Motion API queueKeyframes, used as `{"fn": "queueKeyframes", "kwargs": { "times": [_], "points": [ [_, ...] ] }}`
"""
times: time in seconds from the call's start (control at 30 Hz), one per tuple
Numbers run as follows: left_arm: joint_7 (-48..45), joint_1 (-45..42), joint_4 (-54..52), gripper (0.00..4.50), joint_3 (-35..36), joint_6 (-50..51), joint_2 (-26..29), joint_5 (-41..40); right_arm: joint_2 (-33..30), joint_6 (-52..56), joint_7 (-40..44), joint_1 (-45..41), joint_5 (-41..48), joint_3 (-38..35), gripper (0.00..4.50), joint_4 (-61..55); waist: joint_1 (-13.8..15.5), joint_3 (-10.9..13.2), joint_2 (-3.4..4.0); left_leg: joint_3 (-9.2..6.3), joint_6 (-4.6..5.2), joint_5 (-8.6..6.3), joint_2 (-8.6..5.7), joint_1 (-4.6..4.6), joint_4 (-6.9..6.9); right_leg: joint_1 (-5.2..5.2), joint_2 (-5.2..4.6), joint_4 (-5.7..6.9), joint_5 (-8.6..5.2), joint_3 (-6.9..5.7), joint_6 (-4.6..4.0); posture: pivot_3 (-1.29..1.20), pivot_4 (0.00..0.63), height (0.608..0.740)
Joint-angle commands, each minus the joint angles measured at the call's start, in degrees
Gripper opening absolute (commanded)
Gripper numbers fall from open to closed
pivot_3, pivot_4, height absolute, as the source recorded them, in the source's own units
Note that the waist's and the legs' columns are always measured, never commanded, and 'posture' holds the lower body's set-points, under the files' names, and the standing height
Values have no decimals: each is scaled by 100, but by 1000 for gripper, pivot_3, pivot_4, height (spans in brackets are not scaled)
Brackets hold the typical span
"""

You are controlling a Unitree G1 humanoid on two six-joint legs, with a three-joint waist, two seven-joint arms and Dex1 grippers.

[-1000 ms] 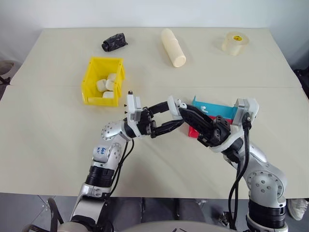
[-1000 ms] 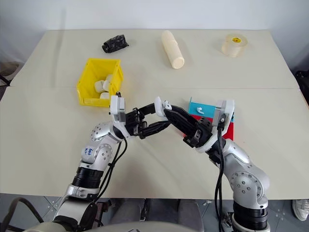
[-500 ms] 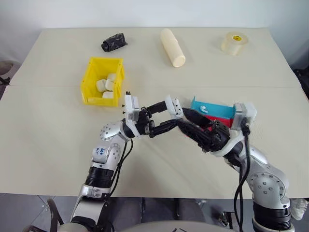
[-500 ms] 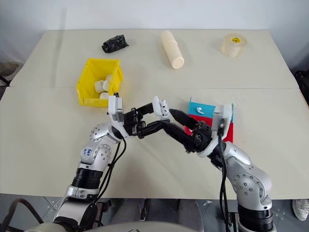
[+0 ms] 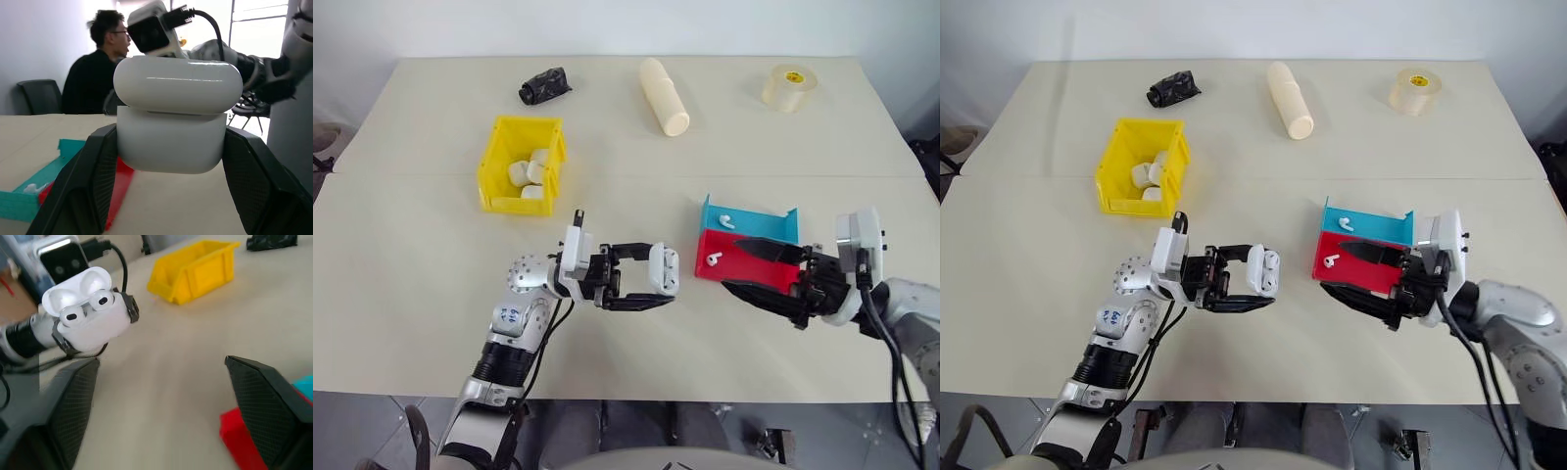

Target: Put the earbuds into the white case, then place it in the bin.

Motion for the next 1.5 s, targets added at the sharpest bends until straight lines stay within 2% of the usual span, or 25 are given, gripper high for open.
{"fn": "queueKeyframes", "kwargs": {
  "times": [0.03, 0.13, 0.3, 0.33, 0.53, 0.63, 0.83, 0.93, 1.03, 1.17, 1.27, 1.37, 1.5],
  "points": [
    [4, -183, 160, 2798, -159, -304, -104, 257, -461, 238, 143, -609, 32, 145, 2920, -176, 2, 0, -1, 2, 1, 0, 0, 0, 0, -2, -3, 0, 0, 2, 0, 0, 150, 740],
    [124, -243, 255, 2798, -276, -394, -155, 473, -581, 400, 67, -1118, -115, 552, 1881, -222, 6, 3, -5, 0, 0, 0, 5, 0, 0, -2, 0, -1, 0, -1, 0, 0, 150, 740],
    [713, -388, 142, 2798, -602, -290, -84, 1205, -332, 1048, -339, -2375, 97, 1316, 132, -282, 31, 5, -9, -2, 0, 0, 13, -1, 0, -4, -4, 0, 0, -3, 0, 0, 150, 740],
    [845, -426, 95, 2798, -653, -184, -65, 1322, -286, 1207, -443, -2573, 55, 1479, 34, -293, 39, 5, -8, -2, 0, 0, 13, -2, 1, -5, -4, 0, 0, -3, 0, 0, 150, 740],
    [1316, -557, -132, 2798, -738, 234, -11, 1580, -72, 1667, -699, -2939, 8, 1986, 34, -455, 113, 5, -9, -9, 0, 0, 12, -4, 2, -5, -12, 2, 0, -4, 0, 0, 150, 740],
    [1372, -532, -229, 2798, -707, 245, 6, 1542, -100, 1713, -718, -2757, -176, 2182, 34, -545, 104, 5, -9, -9, 0, 0, 12, -5, 0, -6, -12, 3, 0, -4, 0, 0, 150, 740],
    [1283, -378, -450, 2798, -651, 208, 169, 1406, -566, 1325, -322, -2057, -866, 2159, 34, -314, 100, 6, -10, -6, 0, 0, 10, -5, 2, -6, -11, 2, 0, -4, 0, 0, 150, 740],
    [1167, -276, -530, 2798, -578, 152, 287, 1257, -610, 1151, -214, -1695, -911, 1872, 34, -80, 91, 6, -10, -4, 0, 0, 5, -5, -1, -7, -6, 3, 0, -4, 0, 0, 150, 740],
    [1045, -129, -616, 2798, -479, 104, 451, 1138, -466, 536, 169, -1252, -921, 1441, 34, 75, 94, 7, -11, -4, 0, 0, 8, -5, 0, -7, -5, 3, 0, -5, 0, 0, 150, 740],
    [1492, 336, -864, 2798, 116, 201, 784, 1074, 142, -325, 308, -507, -741, 416, 34, 164, 88, 6, -11, -5, 0, 0, 17, -4, -3, -5, -7, 4, 0, -5, 0, 0, 150, 740],
    [1906, 647, -1147, 2798, 505, 389, 852, 912, 415, -889, 295, -118, -1042, 132, 34, 170, 83, 6, -11, -3, 0, 0, 19, -2, -4, -6, -1, 8, 0, -3, 0, 0, 150, 740],
    [2860, 1084, -1620, 2798, 1178, 678, 658, 689, 758, -1335, 200, 317, -1195, 11, 564, -28, 93, 6, -11, -4, 0, 0, 23, -2, 3, -6, -5, 5, 0, -1, 0, 0, 150, 740],
    [4006, 1550, -2171, 2798, 1906, 869, 223, 397, 1225, -2184, 105, 564, -1732, 243, 1881, -174, 98, 6, -11, -5, 0, 0, 20, -2, 4, -5, -8, 5, 0, 2, 0, 0, 150, 740]
  ]
}}
